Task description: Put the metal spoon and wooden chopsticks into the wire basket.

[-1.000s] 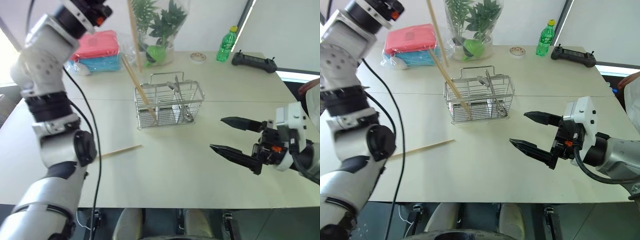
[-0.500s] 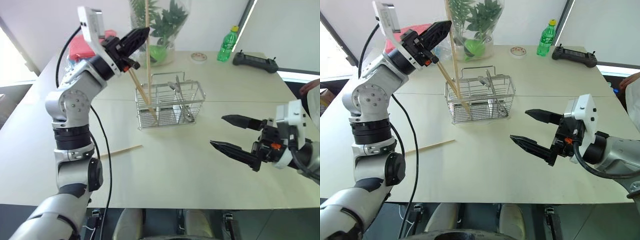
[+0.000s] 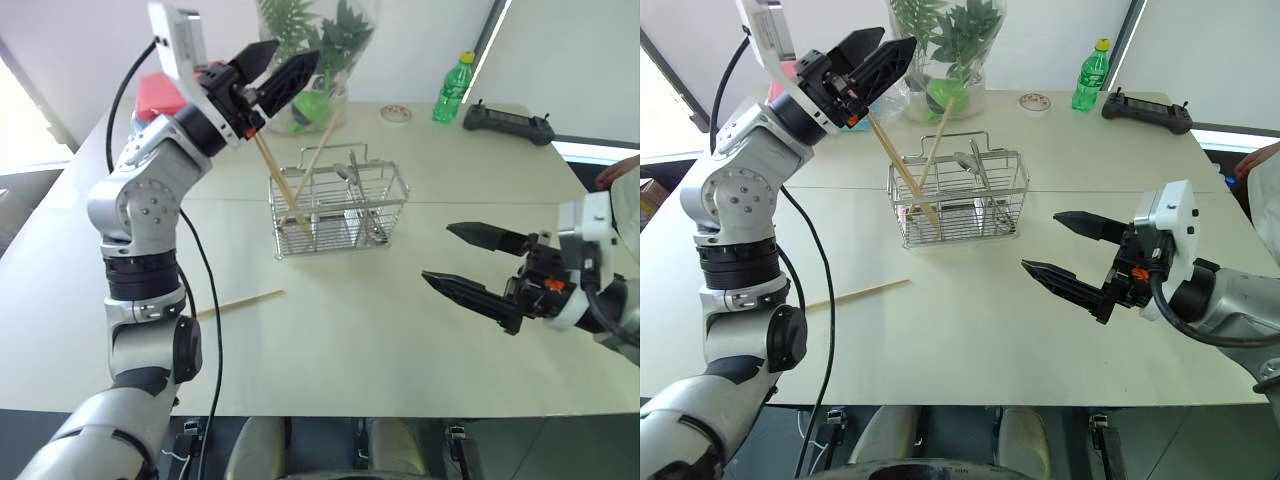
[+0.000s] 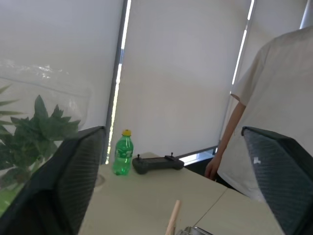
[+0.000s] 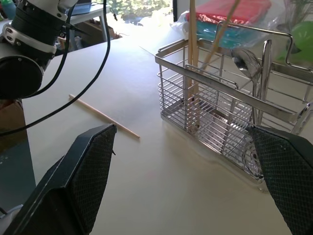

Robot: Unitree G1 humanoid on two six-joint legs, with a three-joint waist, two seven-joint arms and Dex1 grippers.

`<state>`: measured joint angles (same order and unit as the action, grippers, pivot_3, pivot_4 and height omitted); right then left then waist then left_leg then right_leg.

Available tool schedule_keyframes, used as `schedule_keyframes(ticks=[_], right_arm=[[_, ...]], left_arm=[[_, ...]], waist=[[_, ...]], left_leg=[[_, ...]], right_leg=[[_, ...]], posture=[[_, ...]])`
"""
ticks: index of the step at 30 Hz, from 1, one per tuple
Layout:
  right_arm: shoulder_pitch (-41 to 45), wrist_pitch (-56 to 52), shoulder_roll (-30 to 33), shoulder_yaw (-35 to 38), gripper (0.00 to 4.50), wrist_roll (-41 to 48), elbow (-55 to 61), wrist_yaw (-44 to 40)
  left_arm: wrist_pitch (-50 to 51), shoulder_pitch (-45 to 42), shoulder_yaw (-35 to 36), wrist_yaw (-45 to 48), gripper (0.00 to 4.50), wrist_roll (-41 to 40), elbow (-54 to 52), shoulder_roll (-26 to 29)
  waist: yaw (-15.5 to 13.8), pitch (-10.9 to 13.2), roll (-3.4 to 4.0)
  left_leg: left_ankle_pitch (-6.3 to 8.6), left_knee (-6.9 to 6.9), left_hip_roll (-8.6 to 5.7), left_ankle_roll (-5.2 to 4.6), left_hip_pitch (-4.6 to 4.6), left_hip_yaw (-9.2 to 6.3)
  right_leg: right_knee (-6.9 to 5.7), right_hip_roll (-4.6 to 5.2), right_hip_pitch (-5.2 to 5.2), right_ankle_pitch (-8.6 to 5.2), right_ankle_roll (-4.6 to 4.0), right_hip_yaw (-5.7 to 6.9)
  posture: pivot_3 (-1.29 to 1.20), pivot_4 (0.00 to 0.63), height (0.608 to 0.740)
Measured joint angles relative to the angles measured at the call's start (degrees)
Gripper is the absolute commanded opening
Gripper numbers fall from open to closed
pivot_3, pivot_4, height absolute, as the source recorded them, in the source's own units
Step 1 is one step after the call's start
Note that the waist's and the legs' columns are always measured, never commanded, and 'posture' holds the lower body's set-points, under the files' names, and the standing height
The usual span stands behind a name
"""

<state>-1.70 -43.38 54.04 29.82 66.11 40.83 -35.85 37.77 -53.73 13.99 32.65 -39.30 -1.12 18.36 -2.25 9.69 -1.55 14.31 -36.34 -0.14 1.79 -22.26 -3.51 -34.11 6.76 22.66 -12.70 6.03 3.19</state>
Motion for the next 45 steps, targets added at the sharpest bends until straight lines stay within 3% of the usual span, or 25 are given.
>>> schedule_keyframes(ticks=[6,9,12,17,21,25,29,39,45], right_arm=[[0.36,0.0,0.0,-0.17,4.5,-0.01,-0.54,0.05],[0.33,0.0,0.0,-0.17,4.5,-0.04,-0.58,-0.01],[-0.08,0.0,-0.01,-0.32,4.5,-0.28,-0.62,-0.35],[-1.06,0.3,-1.01,-1.08,4.5,-1.95,-0.74,-0.91],[-2.62,0.94,-1.93,-2.28,4.5,-3.76,-0.66,-1.55],[-4.53,2.3,-3.09,-2.69,4.5,-5.61,-0.33,-2.45],[-8.61,3.29,-3.03,-2.67,4.5,-8.44,1.76,-5.63],[-11.62,4.96,-2.41,-2.15,4.5,-9.67,4.55,-9.98],[-10.52,4.98,-2.49,-2.4,4.5,-9.52,4.62,-8.84]], left_arm=[[0.74,-0.1,0.07,-0.79,4.43,-0.31,-0.05,1.13],[4.51,-1.9,0.88,-1.35,4.43,-2.85,0.01,4.32],[9.94,-6.16,1.18,3.31,4.43,-6.57,0.21,13.39],[13.33,-4.82,-1.17,25.63,4.43,-9.32,-1.57,33.75],[9.98,10.41,-8.41,48.41,4.43,-6.22,-7.1,50.5],[-1.11,25.32,-14.22,58.35,4.43,0.66,-12.8,57.42],[-9.43,28.52,-17.51,59.46,4.43,6.62,-13.44,57.12],[-24.36,25.54,-30.59,49.29,4.43,29.27,-2.89,39.02],[-24.53,19.75,-34.89,46.89,4.43,35.39,7.28,30.91]], waist=[[0.0,0.0,0.0],[0.09,0.02,-0.01],[0.42,0.03,0.03],[1.5,0.02,0.15],[1.63,0.01,0.38],[1.15,0.03,0.41],[0.16,0.03,0.43],[-0.08,-0.02,0.41],[-0.06,-0.03,0.38]], left_leg=[[0.0,0.0,0.0,0.0,0.0,0.0],[0.0,0.01,0.0,0.0,-0.03,-0.01],[0.0,0.11,0.01,-0.01,-0.02,0.01],[0.02,0.24,0.02,-0.03,-0.01,0.01],[0.03,0.22,0.07,-0.02,-0.02,0.06],[0.04,0.2,0.2,0.01,-0.15,0.06],[0.04,0.2,0.2,0.01,-0.23,0.2],[0.03,0.19,0.18,-0.02,-0.22,0.21],[0.03,0.17,0.18,-0.03,-0.21,0.2]], right_leg=[[0.0,0.0,0.0,0.0,0.0,0.0],[-0.01,-0.01,0.06,0.0,0.01,0.01],[-0.04,-0.02,0.12,0.0,0.02,0.0],[-0.02,-0.02,0.18,-0.13,-0.13,0.01],[0.0,0.04,0.26,-0.17,-0.26,0.0],[0.08,0.06,0.5,-0.17,-0.29,0.01],[0.11,0.08,0.45,-0.21,-0.22,0.0],[0.02,0.01,0.4,-0.19,-0.22,0.01],[-0.02,0.0,0.39,-0.2,-0.18,0.02]], posture=[[0.0,0.15,0.703],[0.0,0.15,0.703],[0.0,0.15,0.703],[0.0,0.15,0.703],[0.0,0.15,0.703],[0.0,0.15,0.703],[0.0,0.15,0.703],[0.0,0.15,0.703],[0.0,0.15,0.703]])
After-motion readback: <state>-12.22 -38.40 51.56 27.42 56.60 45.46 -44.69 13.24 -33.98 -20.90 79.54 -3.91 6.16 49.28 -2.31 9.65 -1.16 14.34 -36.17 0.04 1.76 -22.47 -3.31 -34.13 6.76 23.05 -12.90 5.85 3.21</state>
